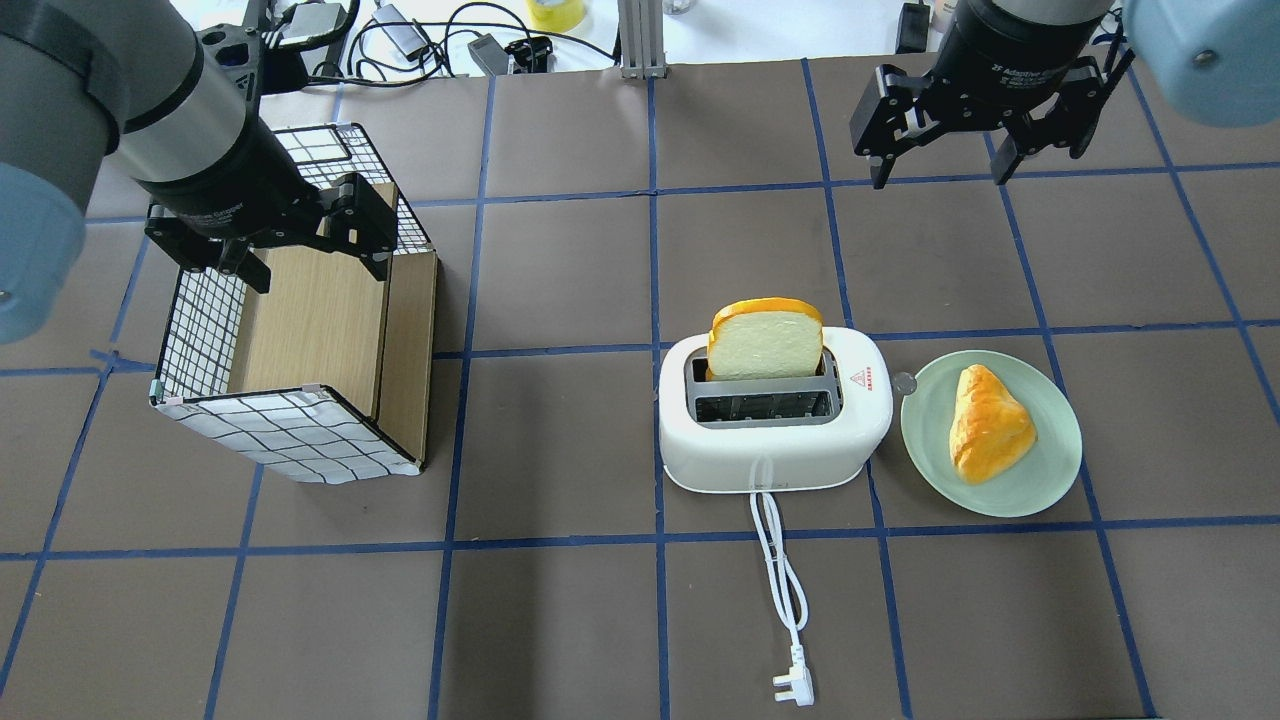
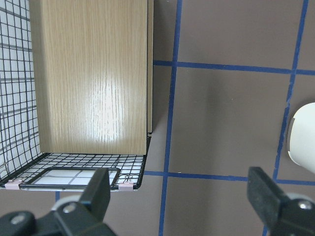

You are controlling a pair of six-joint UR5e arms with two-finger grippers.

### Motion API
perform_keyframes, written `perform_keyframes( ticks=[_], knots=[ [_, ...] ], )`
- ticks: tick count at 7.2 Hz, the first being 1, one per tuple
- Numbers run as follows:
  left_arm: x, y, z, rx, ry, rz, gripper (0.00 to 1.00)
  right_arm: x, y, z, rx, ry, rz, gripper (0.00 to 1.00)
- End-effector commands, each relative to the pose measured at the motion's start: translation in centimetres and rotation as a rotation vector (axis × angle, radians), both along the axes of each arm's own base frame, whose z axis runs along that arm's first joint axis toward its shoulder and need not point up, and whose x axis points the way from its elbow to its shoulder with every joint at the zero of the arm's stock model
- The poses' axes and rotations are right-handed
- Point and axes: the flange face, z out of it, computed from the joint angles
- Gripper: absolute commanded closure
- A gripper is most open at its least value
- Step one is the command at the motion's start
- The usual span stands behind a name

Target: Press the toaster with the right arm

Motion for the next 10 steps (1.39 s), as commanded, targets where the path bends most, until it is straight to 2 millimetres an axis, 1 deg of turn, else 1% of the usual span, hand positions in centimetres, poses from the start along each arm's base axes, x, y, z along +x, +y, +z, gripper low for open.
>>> perform_keyframes(
  ticks=[1, 4, 5, 6, 7, 8, 10],
  knots=[
    [0.0, 0.0, 0.0, 0.000, 0.000, 0.000, 0.00, 0.0, 0.0, 0.0, 0.000, 0.000, 0.000, 0.00],
    [0.0, 0.0, 0.0, 0.000, 0.000, 0.000, 0.00, -0.1, -0.1, 0.0, -0.001, 0.000, -0.001, 0.00],
    [0.0, 0.0, 0.0, 0.000, 0.000, 0.000, 0.00, -0.2, -0.2, -0.1, 0.000, 0.004, 0.036, 0.05],
    [0.0, 0.0, 0.0, 0.000, 0.000, 0.000, 0.00, -0.5, -0.3, -0.2, 0.002, 0.008, 0.055, 0.21],
    [0.0, 0.0, 0.0, 0.000, 0.000, 0.000, 0.00, -0.6, -0.2, -0.1, 0.007, 0.014, 0.047, 0.68],
    [0.0, 0.0, 0.0, 0.000, 0.000, 0.000, 0.00, -0.7, -0.1, -0.2, 0.014, 0.014, 0.046, 1.00],
    [0.0, 0.0, 0.0, 0.000, -0.002, 0.000, 0.00, -1.5, 0.3, -0.9, 0.086, 0.011, 0.026, 1.00]
  ],
)
